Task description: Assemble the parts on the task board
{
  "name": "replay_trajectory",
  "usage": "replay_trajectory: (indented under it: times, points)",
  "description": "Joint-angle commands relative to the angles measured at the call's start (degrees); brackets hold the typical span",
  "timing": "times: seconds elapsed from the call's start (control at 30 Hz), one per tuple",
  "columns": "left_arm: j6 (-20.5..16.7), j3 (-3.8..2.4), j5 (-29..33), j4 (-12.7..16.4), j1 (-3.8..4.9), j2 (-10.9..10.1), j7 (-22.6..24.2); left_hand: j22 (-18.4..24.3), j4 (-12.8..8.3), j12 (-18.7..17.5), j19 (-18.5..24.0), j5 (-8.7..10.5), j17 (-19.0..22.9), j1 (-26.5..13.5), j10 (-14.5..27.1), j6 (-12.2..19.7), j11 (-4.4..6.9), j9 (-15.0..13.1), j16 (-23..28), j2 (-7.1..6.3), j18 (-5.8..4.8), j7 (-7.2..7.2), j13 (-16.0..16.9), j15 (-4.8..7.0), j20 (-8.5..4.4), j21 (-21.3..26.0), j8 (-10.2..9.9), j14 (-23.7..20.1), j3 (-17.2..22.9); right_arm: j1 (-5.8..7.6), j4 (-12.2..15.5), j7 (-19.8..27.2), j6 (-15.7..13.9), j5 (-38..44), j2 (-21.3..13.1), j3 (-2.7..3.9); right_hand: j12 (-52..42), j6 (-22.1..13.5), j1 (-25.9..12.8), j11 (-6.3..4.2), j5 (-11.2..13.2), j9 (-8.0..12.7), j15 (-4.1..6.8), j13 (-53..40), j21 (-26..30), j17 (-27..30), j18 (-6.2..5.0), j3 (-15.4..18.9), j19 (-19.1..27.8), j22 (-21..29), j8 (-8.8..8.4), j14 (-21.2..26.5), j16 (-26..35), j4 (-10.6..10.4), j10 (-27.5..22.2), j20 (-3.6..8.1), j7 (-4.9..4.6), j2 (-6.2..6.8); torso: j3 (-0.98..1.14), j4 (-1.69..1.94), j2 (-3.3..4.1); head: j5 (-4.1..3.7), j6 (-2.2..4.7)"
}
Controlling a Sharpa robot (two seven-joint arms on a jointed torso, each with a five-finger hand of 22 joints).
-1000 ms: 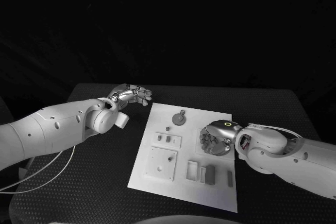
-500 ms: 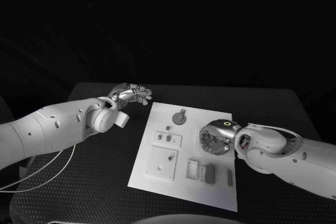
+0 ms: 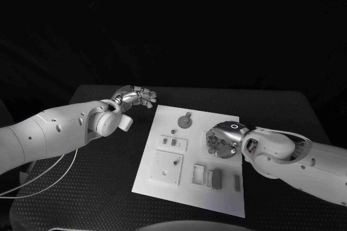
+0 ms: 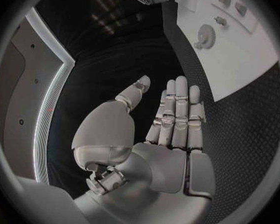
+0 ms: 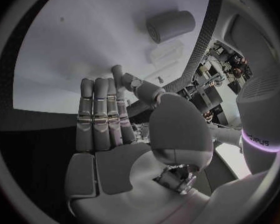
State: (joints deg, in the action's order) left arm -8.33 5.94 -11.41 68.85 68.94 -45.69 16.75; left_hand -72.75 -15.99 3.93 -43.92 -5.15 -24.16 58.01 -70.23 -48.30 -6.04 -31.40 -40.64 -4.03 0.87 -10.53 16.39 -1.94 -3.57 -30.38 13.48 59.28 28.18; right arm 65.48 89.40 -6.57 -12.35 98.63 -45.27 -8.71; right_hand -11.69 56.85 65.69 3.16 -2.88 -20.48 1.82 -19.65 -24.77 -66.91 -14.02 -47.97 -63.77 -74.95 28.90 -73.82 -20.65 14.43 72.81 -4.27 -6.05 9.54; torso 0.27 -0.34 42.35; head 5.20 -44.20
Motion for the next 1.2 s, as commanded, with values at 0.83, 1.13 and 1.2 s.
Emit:
replay_trajectory:
  times: [0.83, 1.13, 1.2]
  points:
    - [0.7, -0.04, 0.3, 0.1, 0.05, 0.0, 0.5, -0.1, 0.1, 0.2, -0.5, 0.33, -0.2, -0.2, 0.4, 0.4, 0.06, 0.1, 0.4, -0.32, 0.11, -0.07, 0.0, -0.06, -0.1, 0.3, 0.1, 0.3, -0.2, 0.77, 5.6, 2.0, -2.8, -5.5, -1.8, 3.0, -0.4, 0.7, -0.6, -0.17, 0.1, -1.4, 0.16, -0.8, -1.4, -0.8, -0.98, -0.9, -0.4, -1.4, 0.38, -0.9, -0.3, 0.3, 0.7, 0.2, 0.25, -0.45, -0.01, -0.06, -0.01, 0.62, -0.18]
    - [0.7, -0.04, 0.3, -0.1, 0.06, 0.2, 0.5, -0.2, 0.1, 0.2, -0.5, 0.32, -0.3, -0.3, 0.4, 0.4, 0.06, 0.1, 0.4, -0.33, 0.11, -0.07, 0.0, -0.06, -0.11, 0.3, 0.1, 0.3, -0.2, 0.71, 4.9, 2.6, -3.5, -5.1, 4.1, 2.99, -0.4, 0.6, -0.7, -0.15, 0.1, -1.5, 0.16, -1.0, -1.6, -0.9, -0.98, -1.0, -0.4, -1.4, 0.34, -0.9, -0.2, 0.3, 0.6, 0.23, 0.23, -0.52, 0.01, -0.08, 0.01, 1.22, -0.37]
    - [0.7, -0.04, 0.3, -0.2, 0.06, 0.4, 0.5, -0.2, 0.1, 0.2, -0.5, 0.32, -0.3, -0.3, 0.4, 0.4, 0.06, 0.1, 0.4, -0.33, 0.11, -0.06, 0.0, -0.05, -0.11, 0.3, 0.1, 0.3, -0.2, 0.49, 4.4, 2.7, -3.6, -4.5, 6.2, 2.94, -0.4, 0.6, -0.7, -0.15, 0.1, -1.5, 0.16, -1.0, -1.6, -0.9, -0.98, -1.0, -0.4, -1.4, 0.33, -0.9, -0.2, 0.3, 0.6, 0.24, 0.23, -0.53, -0.02, -0.04, 0.02, 1.34, -0.28]
